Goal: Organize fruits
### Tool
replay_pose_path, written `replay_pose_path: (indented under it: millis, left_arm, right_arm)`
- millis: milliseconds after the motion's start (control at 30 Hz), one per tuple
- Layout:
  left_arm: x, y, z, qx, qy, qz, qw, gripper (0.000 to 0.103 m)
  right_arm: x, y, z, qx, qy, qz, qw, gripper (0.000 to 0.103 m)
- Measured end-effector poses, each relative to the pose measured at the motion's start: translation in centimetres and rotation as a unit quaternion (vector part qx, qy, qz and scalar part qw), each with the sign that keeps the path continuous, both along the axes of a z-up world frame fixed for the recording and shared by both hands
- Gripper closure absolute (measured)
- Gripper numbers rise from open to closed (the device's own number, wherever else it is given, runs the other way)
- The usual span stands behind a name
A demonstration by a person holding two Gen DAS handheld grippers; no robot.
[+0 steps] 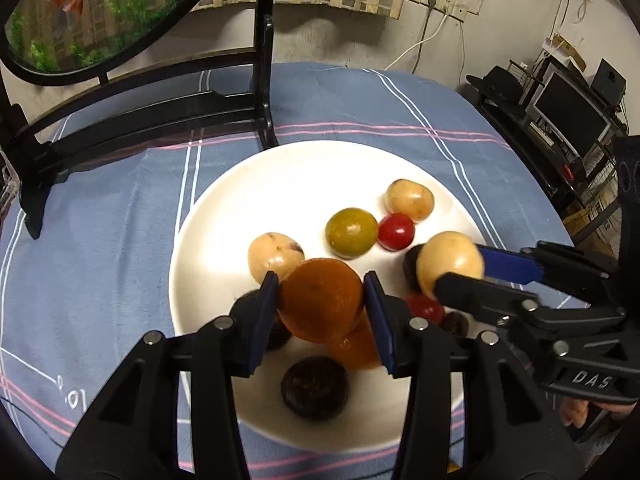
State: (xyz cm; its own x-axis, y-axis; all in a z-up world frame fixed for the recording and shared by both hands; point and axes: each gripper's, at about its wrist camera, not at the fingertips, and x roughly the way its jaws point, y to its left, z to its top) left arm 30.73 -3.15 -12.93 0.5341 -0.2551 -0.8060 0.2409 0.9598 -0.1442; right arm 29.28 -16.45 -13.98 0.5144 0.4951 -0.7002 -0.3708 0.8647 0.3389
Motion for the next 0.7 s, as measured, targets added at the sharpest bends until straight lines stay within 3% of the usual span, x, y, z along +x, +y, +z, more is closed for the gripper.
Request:
replay_pose_path:
  millis: [167, 233, 267, 467, 700]
  left_arm:
    - [0.5, 0.9, 0.1, -0.012, -0.002, 0.013, 0.9998, 0.055]
    - [0.3, 1.5, 0.5, -0.015, -0.006, 0.023, 0.9996, 0.049]
    - [0.1, 1.9, 0.8, -0.018, -0.006, 0.028, 0.9994, 0.049]
    - [-3.5, 4.3, 2.6, -0.023, -0.014, 0.055, 0.9981, 0.047]
    - [-12.5, 7.0, 2.2, -0.008, 0.007, 0.073, 0.9973, 0.044]
  right_arm:
    - [1.2, 0.1, -1.1, 0.011, 0.02, -0.007, 1.0, 0.064]
    - [0.9, -0.1, -0.9, 0.014, 0.015, -0.014, 1.0, 0.051]
    - [0.8, -0.2, -0.8, 0.011, 0.011, -0.02, 1.0, 0.036]
    - [-1.6, -1.3, 1.9, 0.028, -0.025, -0.031, 0.999, 0.036]
    - [-9.9, -4.0, 2.5, 0.047, -0.013, -0.059, 0.997, 0.036]
